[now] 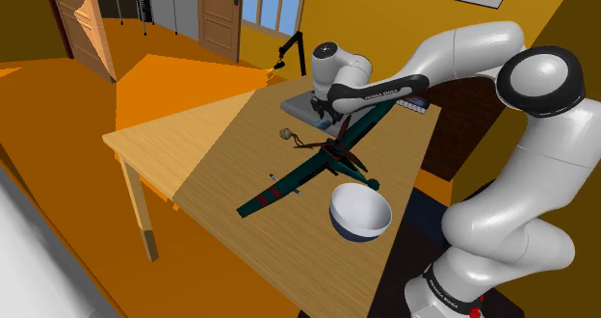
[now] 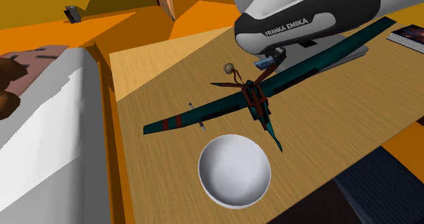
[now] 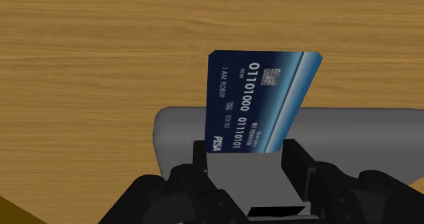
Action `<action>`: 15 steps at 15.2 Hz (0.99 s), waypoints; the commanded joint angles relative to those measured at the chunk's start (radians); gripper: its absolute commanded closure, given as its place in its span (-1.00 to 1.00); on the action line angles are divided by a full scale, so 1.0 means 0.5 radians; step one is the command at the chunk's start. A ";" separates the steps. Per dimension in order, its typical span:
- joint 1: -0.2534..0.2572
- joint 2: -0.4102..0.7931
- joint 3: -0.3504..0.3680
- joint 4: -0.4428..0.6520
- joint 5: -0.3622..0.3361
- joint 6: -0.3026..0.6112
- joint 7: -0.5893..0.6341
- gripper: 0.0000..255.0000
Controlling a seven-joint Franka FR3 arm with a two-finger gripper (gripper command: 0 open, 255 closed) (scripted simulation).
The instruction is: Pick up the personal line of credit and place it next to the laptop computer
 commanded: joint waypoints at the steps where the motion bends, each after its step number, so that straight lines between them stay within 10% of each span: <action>1: 0.018 0.038 -0.015 -0.009 -0.043 0.014 0.041 1.00; 15: 0.116 0.251 -0.129 -0.086 -0.307 0.116 0.293 1.00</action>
